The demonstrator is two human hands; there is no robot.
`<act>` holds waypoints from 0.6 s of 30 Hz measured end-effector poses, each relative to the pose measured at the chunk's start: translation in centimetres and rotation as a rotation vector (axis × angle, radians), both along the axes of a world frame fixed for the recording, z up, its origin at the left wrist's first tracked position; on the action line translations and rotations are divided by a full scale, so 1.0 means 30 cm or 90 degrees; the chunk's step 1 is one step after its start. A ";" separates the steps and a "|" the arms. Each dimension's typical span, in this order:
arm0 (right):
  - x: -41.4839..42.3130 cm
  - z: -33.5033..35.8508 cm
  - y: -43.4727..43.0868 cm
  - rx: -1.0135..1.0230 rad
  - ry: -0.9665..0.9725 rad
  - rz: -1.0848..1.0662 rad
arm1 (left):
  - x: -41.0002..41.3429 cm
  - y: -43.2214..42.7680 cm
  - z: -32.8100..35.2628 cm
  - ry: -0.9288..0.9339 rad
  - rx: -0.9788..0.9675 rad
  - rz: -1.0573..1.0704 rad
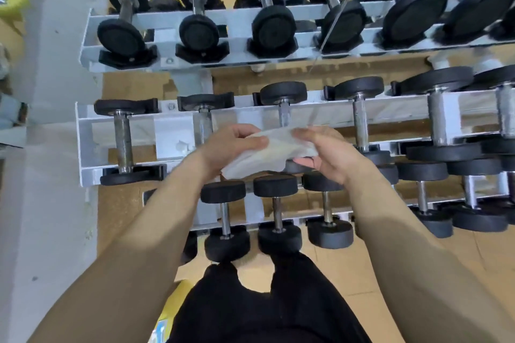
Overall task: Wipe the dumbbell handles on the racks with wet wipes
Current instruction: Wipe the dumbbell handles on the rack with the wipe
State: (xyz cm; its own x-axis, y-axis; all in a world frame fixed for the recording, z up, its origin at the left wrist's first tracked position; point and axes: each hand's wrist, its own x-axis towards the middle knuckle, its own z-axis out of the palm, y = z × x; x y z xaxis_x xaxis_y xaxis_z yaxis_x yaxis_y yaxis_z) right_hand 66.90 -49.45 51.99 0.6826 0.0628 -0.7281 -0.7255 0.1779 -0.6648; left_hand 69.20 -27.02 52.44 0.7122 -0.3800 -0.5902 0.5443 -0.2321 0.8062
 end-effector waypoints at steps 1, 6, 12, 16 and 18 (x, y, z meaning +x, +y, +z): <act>0.014 -0.012 -0.024 -0.007 0.005 0.021 | 0.008 -0.029 -0.009 0.028 -0.007 0.024; 0.098 -0.071 -0.147 -0.052 -0.050 0.042 | 0.041 -0.181 -0.096 0.113 -0.044 0.175; 0.198 -0.216 -0.179 -0.272 -0.144 0.113 | 0.079 -0.306 -0.225 0.261 -0.211 0.416; 0.257 -0.307 -0.140 -0.328 -0.170 0.091 | 0.110 -0.311 -0.301 0.268 -0.176 0.491; 0.272 -0.344 -0.130 -0.364 -0.181 0.110 | 0.131 -0.299 -0.325 0.216 -0.108 0.488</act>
State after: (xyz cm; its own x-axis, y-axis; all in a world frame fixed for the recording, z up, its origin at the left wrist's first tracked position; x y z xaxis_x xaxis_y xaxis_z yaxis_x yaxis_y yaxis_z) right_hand 75.05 -53.34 41.67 0.8683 -0.1538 -0.4716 -0.4935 -0.3638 -0.7900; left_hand 73.13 -35.99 42.67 0.6037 0.0323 -0.7965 0.7195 0.4082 0.5619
